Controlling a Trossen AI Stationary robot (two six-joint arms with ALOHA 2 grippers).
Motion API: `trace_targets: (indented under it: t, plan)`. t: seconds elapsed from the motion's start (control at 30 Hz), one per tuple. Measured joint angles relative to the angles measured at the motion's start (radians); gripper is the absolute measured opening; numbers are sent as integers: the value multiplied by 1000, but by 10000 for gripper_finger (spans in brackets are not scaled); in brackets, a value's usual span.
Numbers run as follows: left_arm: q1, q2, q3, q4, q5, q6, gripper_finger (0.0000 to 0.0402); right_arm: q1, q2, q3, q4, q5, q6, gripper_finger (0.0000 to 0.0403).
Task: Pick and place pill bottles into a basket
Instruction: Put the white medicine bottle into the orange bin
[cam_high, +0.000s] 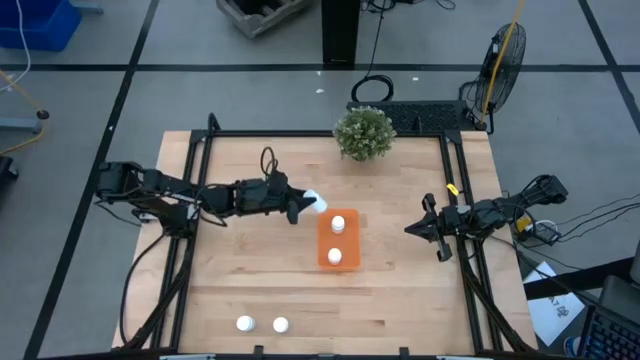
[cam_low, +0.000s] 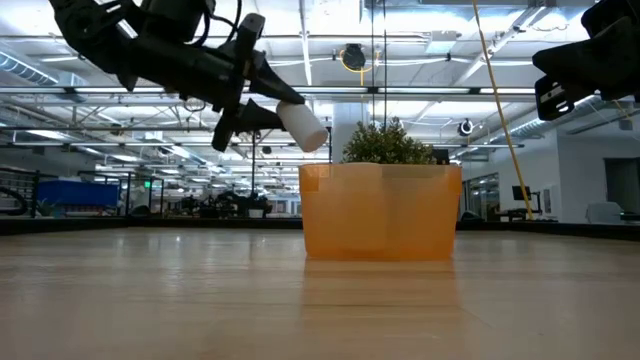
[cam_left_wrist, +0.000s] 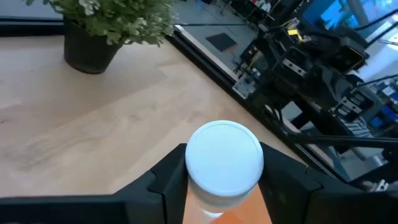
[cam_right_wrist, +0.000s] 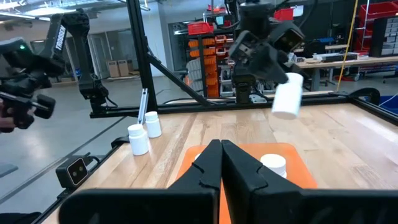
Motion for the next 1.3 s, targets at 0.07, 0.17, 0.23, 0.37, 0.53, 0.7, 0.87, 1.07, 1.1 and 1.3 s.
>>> trace_targets:
  t: [0.07,0.17,0.23,0.37,0.53,0.7,0.87,1.07,1.1,1.3]
  plan:
    - [-34,0,9,-3,-28,19,163,0,0,0,0,0,0,0]
    - [-84,1,44,-17,-52,66,163,0,0,0,0,0,0,0]
    - [-120,1,85,-56,-78,112,163,0,0,0,0,0,0,0]
    - [-179,20,205,-188,-142,180,168,0,0,0,0,0,0,0]
    - [-204,110,356,-338,-151,239,164,0,0,0,0,0,0,0]
    - [-207,240,507,-481,-154,205,167,0,0,0,0,0,0,0]
    - [-231,371,660,-619,-152,253,169,0,0,0,0,0,0,0]
    - [-264,456,782,-701,-175,263,171,0,0,0,0,0,0,0]
    - [-269,463,791,-724,-187,258,171,0,0,0,0,0,0,0]
    - [-271,508,808,-803,-250,189,172,0,0,0,-2,0,0,0]
